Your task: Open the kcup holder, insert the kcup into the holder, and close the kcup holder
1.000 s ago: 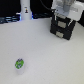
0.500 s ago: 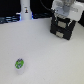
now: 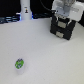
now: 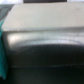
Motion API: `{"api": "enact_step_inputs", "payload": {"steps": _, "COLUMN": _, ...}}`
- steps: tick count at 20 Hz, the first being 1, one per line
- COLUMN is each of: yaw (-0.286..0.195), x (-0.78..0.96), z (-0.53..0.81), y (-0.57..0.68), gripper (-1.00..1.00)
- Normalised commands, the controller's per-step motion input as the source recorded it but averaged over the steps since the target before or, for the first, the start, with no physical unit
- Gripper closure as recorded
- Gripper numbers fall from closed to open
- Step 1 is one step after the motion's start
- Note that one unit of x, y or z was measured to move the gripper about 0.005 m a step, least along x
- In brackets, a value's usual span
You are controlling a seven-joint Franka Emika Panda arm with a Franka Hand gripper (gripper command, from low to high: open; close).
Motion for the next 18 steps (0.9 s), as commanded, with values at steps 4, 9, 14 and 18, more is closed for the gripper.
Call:
{"api": "enact_step_inputs", "payload": {"steps": 4, "yaw": -0.039, "x": 0.94, "z": 0.22, "y": -0.28, "gripper": 1.0}}
{"api": "enact_step_inputs", "payload": {"steps": 9, "yaw": -0.048, "x": 0.96, "z": 0.15, "y": -0.33, "gripper": 1.0}}
{"api": "enact_step_inputs", "payload": {"steps": 14, "yaw": -0.048, "x": 0.91, "z": 0.17, "y": -0.33, "gripper": 1.0}}
{"api": "enact_step_inputs", "payload": {"steps": 18, "yaw": -0.052, "x": 0.93, "z": 0.15, "y": -0.39, "gripper": 1.0}}
